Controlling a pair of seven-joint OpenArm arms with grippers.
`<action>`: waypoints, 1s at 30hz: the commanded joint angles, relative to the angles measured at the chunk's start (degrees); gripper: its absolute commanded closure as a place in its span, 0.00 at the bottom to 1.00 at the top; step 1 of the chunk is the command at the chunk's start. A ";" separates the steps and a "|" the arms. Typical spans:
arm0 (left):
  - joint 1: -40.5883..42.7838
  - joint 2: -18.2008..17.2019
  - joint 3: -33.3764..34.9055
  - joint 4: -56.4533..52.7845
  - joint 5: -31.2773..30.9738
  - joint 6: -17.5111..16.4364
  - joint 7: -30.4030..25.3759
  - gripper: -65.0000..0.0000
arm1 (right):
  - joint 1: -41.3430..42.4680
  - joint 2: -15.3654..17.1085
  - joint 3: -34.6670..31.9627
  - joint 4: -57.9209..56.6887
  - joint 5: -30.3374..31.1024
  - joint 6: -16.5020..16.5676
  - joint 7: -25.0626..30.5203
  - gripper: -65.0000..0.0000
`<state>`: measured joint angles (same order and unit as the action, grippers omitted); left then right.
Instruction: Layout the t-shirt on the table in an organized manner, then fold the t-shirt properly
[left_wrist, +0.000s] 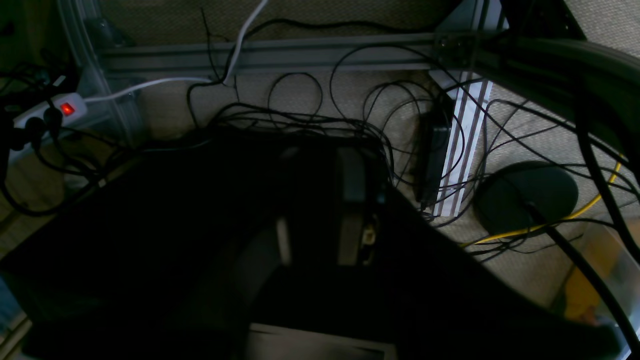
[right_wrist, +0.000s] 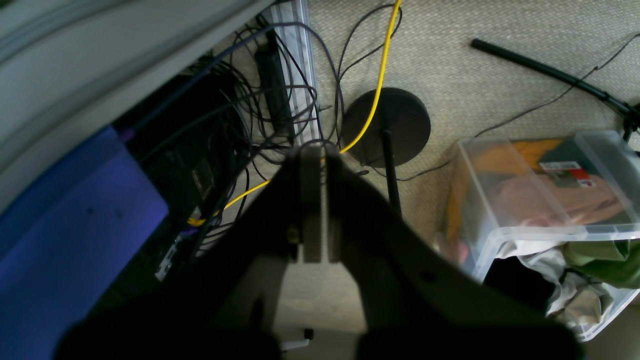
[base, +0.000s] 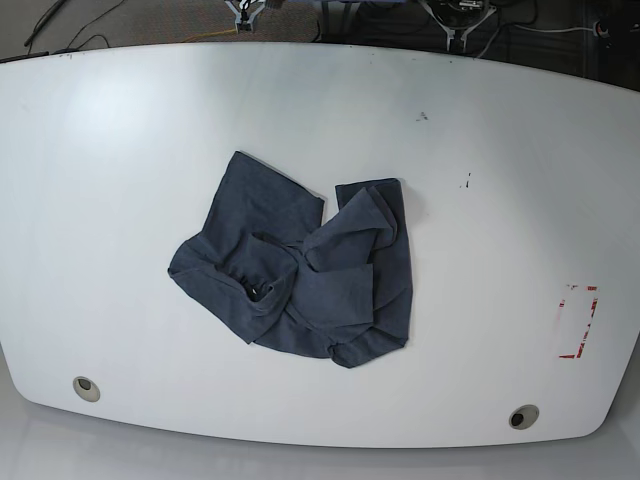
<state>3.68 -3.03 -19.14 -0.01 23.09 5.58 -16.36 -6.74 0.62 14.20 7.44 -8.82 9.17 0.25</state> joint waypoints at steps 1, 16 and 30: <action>0.24 -0.03 0.00 0.01 -0.21 0.20 -0.39 0.84 | -0.26 0.01 -0.03 -0.19 -0.09 0.27 0.46 0.99; 0.50 -0.09 0.04 0.01 -0.12 0.20 -0.46 0.85 | -0.26 0.15 0.00 -0.59 -0.04 0.27 2.26 0.99; 0.93 -0.19 -0.05 0.01 -0.29 0.35 -0.50 0.85 | -0.30 0.20 -0.15 -0.02 0.05 0.11 1.90 0.99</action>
<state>4.29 -2.94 -19.14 -0.01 23.07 5.56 -16.36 -6.74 0.64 14.17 7.14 -8.82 9.19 2.50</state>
